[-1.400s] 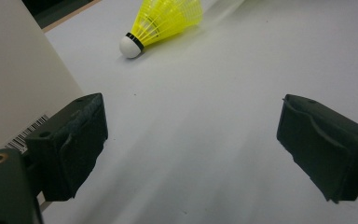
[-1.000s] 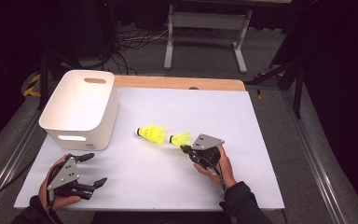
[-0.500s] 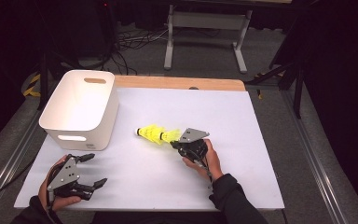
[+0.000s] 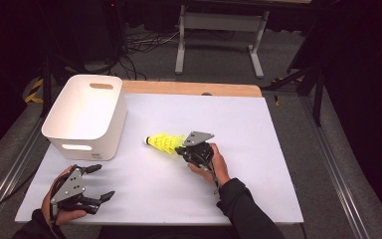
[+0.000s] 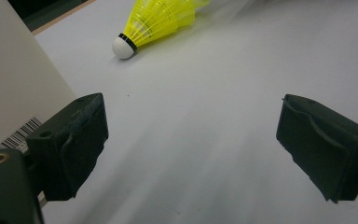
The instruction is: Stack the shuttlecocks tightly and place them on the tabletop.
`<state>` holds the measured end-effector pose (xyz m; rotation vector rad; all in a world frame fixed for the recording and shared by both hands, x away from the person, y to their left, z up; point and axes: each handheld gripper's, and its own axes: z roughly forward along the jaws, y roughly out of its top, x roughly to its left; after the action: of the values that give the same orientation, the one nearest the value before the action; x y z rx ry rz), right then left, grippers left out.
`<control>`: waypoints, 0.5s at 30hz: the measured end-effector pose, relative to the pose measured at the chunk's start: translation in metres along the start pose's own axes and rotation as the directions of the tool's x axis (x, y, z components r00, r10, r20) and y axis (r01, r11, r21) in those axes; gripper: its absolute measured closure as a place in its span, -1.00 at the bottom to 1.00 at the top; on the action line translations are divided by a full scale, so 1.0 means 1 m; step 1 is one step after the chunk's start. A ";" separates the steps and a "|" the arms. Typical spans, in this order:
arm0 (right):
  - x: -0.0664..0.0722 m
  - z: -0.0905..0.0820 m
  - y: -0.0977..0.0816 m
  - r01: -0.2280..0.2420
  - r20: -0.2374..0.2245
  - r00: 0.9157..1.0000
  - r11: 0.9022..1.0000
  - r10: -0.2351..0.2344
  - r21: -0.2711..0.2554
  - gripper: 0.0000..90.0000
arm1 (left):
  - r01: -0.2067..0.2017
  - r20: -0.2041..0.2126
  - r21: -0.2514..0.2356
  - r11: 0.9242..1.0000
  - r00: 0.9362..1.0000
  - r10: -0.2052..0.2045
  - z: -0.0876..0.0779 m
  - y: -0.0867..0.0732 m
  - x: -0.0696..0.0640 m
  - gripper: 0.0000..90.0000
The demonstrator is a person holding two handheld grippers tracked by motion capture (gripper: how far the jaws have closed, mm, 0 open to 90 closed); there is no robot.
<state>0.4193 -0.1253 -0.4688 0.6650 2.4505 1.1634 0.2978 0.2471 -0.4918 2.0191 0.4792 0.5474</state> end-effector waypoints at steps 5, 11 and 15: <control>0.002 0.005 0.004 0.003 -0.008 1.000 1.000 -0.003 0.003 1.00 | -0.001 0.003 -0.001 1.000 1.000 0.001 0.000 0.000 0.000 -0.78; 0.002 0.011 0.006 -0.006 -0.024 1.000 1.000 0.006 0.003 0.98 | -0.005 0.014 0.004 1.000 1.000 0.005 0.002 0.000 -0.001 -0.78; 0.001 0.014 0.005 -0.005 -0.019 1.000 1.000 0.005 0.011 0.95 | -0.001 0.015 0.000 1.000 1.000 0.001 0.001 0.000 -0.001 -0.78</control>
<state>0.4265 -0.1133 -0.4731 0.6661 2.4745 1.1638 0.2973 0.2454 -0.4926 2.0218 0.4693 0.5328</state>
